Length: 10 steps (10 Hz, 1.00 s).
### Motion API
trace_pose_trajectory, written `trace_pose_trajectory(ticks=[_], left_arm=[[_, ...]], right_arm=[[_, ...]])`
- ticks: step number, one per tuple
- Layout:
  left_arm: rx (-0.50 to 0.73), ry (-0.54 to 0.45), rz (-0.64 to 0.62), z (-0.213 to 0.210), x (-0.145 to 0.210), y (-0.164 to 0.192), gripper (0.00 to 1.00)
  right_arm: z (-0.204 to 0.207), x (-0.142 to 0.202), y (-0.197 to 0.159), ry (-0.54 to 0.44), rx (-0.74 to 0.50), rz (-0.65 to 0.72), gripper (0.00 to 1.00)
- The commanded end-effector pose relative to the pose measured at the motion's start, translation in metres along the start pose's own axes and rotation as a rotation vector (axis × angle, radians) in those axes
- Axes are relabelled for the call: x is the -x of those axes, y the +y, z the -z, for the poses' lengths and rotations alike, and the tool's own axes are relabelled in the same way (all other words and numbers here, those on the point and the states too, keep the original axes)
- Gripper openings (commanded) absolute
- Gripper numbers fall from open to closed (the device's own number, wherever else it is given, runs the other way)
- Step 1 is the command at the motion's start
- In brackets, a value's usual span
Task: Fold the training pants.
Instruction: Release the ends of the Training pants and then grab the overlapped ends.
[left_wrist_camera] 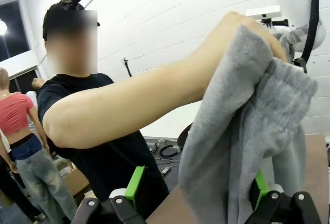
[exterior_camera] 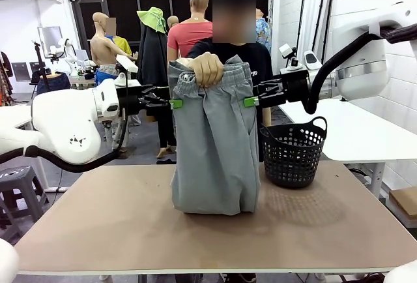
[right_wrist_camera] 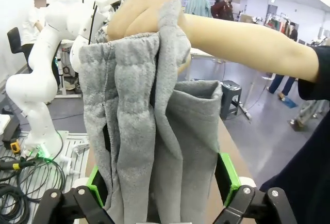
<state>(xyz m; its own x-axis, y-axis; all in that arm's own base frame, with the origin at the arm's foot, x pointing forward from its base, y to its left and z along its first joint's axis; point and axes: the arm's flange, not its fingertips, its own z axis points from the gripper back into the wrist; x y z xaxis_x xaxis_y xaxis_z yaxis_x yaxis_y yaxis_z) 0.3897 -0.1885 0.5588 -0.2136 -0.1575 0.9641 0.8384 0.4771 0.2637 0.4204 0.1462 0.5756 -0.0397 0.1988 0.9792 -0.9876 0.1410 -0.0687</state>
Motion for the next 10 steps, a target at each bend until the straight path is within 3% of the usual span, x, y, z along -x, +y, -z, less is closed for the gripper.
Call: trace_pose_trajectory(ticks=[1, 2, 5, 10], left_arm=[[-0.047, 0.022, -0.017, -0.009, -0.004, -0.012, 1.0], [-0.049, 0.007, -0.027, -0.012, -0.002, -0.011, 1.0], [0.099, -0.091, -0.08, -0.009, 0.0, -0.009, 1.0], [0.254, -0.051, -0.079, 0.003, 0.002, -0.01, 1.0]], right_arm=[[0.003, 0.002, 0.003, -0.01, 0.022, 0.026, 1.0], [0.004, 0.002, 0.003, -0.007, 0.011, 0.032, 1.0], [0.009, 0.002, 0.005, -0.041, -0.083, 0.074, 1.0], [0.012, 0.002, 0.007, -0.043, -0.22, 0.112, 1.0]])
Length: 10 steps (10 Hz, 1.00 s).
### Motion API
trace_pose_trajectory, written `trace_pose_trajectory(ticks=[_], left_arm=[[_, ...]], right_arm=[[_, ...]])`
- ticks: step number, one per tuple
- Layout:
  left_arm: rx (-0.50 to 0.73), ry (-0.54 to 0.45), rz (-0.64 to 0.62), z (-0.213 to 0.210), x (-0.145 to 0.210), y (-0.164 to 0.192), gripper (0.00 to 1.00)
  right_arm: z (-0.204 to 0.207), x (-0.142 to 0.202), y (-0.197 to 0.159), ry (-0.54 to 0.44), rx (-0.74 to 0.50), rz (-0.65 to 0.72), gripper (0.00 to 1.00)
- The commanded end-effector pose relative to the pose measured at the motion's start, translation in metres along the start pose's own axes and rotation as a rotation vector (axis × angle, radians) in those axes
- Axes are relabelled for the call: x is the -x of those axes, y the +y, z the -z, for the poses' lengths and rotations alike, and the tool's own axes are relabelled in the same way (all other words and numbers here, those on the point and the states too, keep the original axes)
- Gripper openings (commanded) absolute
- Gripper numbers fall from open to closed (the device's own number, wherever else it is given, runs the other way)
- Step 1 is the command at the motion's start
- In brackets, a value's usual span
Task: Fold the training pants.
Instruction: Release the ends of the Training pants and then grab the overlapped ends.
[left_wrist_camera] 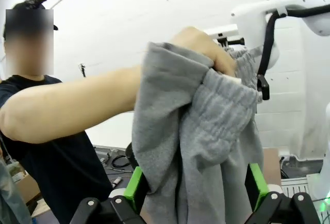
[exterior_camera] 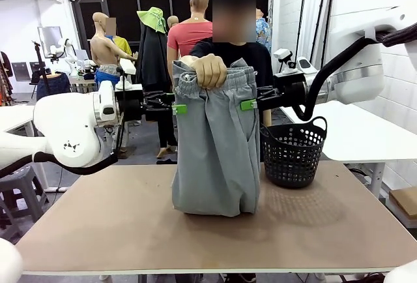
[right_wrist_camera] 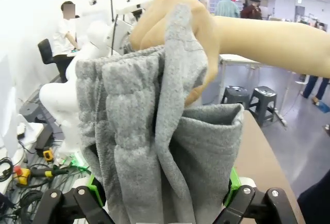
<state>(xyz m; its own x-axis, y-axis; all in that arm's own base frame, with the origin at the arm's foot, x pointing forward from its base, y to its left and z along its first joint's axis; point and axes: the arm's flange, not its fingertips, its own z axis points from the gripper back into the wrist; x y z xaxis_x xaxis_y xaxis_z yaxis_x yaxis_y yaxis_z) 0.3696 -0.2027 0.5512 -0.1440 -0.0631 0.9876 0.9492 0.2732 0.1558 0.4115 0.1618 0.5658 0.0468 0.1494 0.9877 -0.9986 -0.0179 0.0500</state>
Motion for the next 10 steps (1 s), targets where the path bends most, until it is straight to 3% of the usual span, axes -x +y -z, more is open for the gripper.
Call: trace_pose_trajectory(ticks=[1, 8, 10], left_arm=[[0.028, 0.018, 0.02, 0.0, 0.0, 0.015, 1.0], [-0.094, 0.034, 0.053, -0.01, -0.006, 0.024, 1.0], [-0.07, 0.017, 0.047, -0.012, -0.009, 0.024, 1.0]], right_arm=[[-0.006, -0.005, -0.002, 0.004, -0.046, 0.027, 1.0], [-0.003, -0.008, 0.013, 0.006, -0.042, -0.036, 1.0], [-0.001, -0.008, 0.014, 0.005, -0.039, -0.043, 1.0]])
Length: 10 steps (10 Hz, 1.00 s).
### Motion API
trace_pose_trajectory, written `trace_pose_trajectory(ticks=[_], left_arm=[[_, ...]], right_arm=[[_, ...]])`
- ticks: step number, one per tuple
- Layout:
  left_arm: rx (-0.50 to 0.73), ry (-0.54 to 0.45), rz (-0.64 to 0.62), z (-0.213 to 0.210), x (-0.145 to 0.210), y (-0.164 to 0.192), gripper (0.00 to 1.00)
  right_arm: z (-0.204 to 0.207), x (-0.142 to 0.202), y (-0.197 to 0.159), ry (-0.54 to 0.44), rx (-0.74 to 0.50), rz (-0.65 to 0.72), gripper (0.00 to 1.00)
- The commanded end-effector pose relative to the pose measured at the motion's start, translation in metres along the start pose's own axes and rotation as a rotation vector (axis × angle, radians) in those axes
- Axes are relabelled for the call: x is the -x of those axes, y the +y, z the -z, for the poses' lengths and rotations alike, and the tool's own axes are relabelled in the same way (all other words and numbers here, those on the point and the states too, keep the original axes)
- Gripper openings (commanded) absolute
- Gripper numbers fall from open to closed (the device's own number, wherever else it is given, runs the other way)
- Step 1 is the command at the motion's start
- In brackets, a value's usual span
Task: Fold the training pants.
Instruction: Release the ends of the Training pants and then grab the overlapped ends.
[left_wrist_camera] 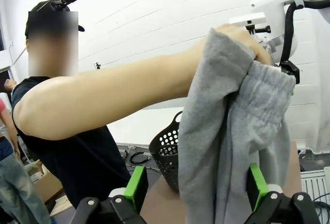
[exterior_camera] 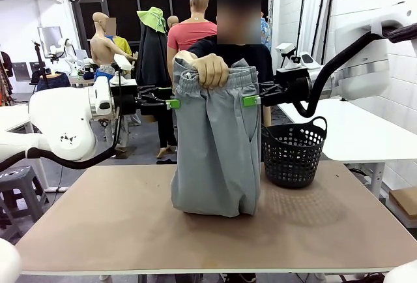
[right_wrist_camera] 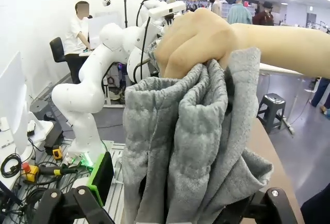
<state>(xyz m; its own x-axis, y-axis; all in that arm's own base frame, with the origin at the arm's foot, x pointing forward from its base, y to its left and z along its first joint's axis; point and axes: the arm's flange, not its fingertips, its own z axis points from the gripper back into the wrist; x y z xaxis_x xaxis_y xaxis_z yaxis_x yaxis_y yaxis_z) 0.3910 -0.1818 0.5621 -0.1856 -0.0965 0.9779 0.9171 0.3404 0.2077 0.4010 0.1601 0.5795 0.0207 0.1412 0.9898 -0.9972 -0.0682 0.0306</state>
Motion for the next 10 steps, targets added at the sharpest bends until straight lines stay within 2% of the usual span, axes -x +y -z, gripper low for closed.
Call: trace_pose_trajectory(ticks=[1, 2, 5, 7, 10], left_arm=[[0.037, -0.009, -0.015, 0.007, -0.004, -0.005, 1.0], [0.074, -0.025, -0.033, 0.012, -0.005, -0.007, 1.0], [0.127, 0.027, -0.057, 0.024, -0.01, -0.01, 1.0], [0.131, 0.073, -0.073, 0.026, -0.011, -0.01, 1.0], [0.169, 0.081, -0.105, 0.035, -0.005, -0.012, 1.0]], right_arm=[[0.005, 0.004, 0.005, 0.017, -0.006, -0.013, 1.0], [0.006, 0.004, 0.006, 0.019, -0.005, -0.009, 1.0], [0.012, 0.008, 0.01, 0.011, -0.012, 0.009, 1.0], [0.015, 0.014, 0.011, 0.012, 0.037, 0.02, 1.0], [0.02, 0.023, 0.005, -0.027, 0.067, 0.052, 1.0]])
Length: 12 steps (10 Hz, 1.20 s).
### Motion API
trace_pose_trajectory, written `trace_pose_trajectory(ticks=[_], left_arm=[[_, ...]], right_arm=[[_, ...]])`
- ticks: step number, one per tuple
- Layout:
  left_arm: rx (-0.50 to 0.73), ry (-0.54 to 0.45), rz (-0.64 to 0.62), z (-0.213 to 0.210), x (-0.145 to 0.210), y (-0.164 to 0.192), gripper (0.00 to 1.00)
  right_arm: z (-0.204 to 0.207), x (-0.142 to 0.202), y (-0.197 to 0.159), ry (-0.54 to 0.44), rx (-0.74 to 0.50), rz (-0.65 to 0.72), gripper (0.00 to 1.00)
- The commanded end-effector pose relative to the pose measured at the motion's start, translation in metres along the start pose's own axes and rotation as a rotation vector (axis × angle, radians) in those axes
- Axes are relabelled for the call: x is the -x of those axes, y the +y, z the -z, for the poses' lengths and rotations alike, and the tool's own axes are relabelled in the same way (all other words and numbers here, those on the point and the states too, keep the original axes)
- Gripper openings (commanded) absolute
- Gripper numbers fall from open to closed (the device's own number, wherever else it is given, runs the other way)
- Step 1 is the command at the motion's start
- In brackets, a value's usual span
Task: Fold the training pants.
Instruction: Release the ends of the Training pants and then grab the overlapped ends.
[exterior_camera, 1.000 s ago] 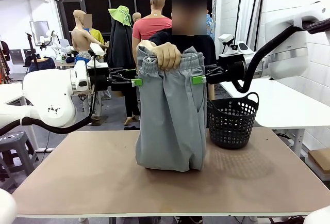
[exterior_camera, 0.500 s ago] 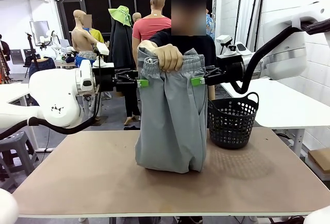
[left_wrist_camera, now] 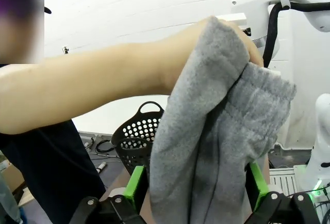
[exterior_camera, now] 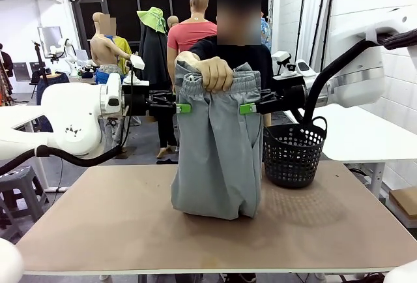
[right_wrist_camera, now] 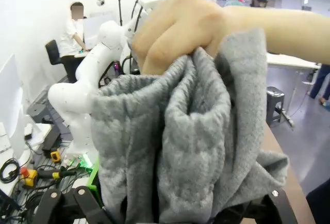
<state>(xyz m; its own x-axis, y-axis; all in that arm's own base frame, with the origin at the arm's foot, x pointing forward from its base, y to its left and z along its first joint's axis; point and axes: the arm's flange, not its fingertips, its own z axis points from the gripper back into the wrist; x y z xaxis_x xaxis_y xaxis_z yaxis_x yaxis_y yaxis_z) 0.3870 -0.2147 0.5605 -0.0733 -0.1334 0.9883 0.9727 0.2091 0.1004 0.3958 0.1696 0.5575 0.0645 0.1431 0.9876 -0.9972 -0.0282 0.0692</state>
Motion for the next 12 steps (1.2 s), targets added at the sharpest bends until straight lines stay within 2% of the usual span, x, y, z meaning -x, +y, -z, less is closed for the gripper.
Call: trace_pose_trajectory(ticks=[1, 3, 6, 7, 12], left_arm=[[0.032, 0.013, -0.013, 0.006, -0.003, 0.003, 1.0], [0.086, 0.025, -0.019, 0.008, -0.004, -0.001, 1.0], [0.047, 0.015, 0.002, 0.016, -0.002, 0.003, 1.0], [0.071, 0.01, 0.007, 0.021, -0.002, 0.006, 1.0], [0.17, -0.006, -0.03, 0.034, -0.005, -0.001, 1.0]], right_arm=[[0.008, 0.004, 0.0, -0.043, 0.04, 0.011, 1.0], [0.013, 0.003, -0.002, -0.06, 0.056, 0.014, 1.0], [0.017, 0.003, -0.001, -0.078, 0.041, 0.021, 1.0], [0.018, 0.003, 0.0, -0.079, 0.019, 0.028, 1.0], [0.024, 0.01, 0.007, -0.034, 0.007, 0.066, 1.0]])
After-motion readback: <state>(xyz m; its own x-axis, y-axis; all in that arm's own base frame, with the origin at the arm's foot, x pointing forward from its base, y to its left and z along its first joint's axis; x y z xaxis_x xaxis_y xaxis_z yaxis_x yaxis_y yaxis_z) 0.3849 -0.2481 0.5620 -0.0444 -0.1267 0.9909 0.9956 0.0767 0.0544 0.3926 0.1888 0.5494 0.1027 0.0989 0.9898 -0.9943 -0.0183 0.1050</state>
